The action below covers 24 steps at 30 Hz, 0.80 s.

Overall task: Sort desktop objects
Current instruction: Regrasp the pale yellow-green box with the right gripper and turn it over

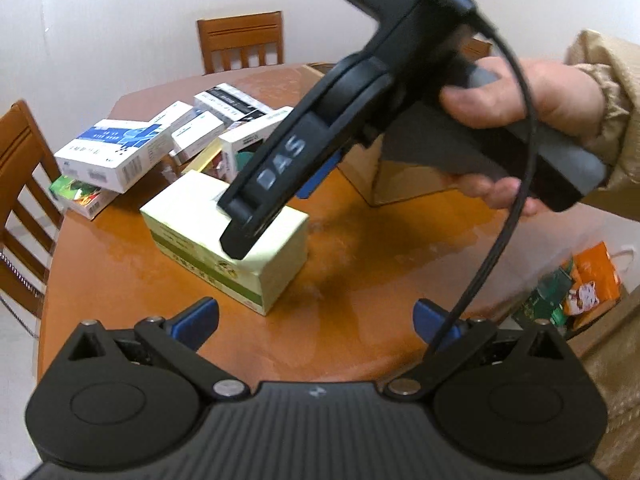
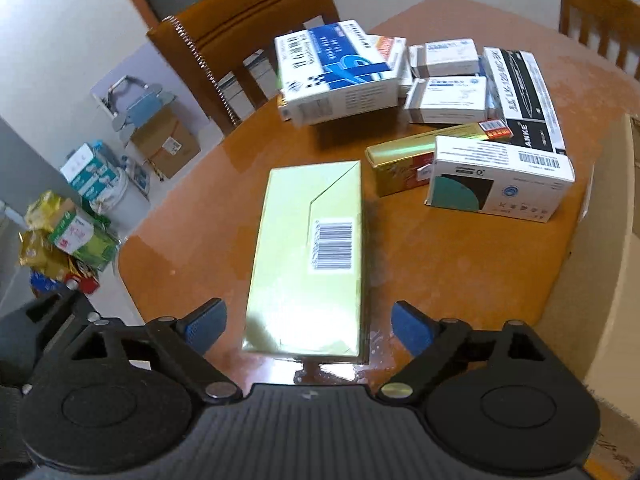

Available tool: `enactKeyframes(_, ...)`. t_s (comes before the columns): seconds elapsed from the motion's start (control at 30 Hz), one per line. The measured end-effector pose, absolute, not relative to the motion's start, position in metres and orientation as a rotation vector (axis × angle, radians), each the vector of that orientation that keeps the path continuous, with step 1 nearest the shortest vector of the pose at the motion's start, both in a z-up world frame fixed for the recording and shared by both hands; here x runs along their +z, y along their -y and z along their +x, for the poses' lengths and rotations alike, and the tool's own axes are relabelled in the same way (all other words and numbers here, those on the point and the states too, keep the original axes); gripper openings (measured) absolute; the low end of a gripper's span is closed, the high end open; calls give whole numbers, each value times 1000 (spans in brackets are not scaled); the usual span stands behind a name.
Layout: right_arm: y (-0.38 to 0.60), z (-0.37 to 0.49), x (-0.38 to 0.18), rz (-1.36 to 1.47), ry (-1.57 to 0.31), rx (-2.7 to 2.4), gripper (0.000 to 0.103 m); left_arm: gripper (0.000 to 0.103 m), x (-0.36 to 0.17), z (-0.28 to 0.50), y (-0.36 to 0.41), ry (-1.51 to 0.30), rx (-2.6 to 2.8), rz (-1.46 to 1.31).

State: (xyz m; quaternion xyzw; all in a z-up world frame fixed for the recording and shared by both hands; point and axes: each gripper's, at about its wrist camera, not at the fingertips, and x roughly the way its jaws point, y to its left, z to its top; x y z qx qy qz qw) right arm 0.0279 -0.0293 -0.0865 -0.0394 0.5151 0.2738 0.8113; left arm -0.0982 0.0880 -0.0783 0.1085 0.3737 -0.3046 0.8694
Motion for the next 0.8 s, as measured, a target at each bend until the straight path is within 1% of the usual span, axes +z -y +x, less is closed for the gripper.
enactKeyframes(0.2, 32, 22, -90, -69, -1075, 527, 93, 103, -71, -110, -106, -740, -735, 180)
enactKeyframes(0.43, 18, 14, -96, -52, -1063, 421, 93, 103, -61, -113, -146, -687, -863, 96)
enactKeyframes(0.73, -19, -1, -119, -189, -1003, 276, 92, 103, -60, -116, -194, -654, -965, 55)
enactKeyframes(0.8, -20, 2, -124, -166, -1025, 253, 80, 103, -60, -116, -201, -650, -962, 51)
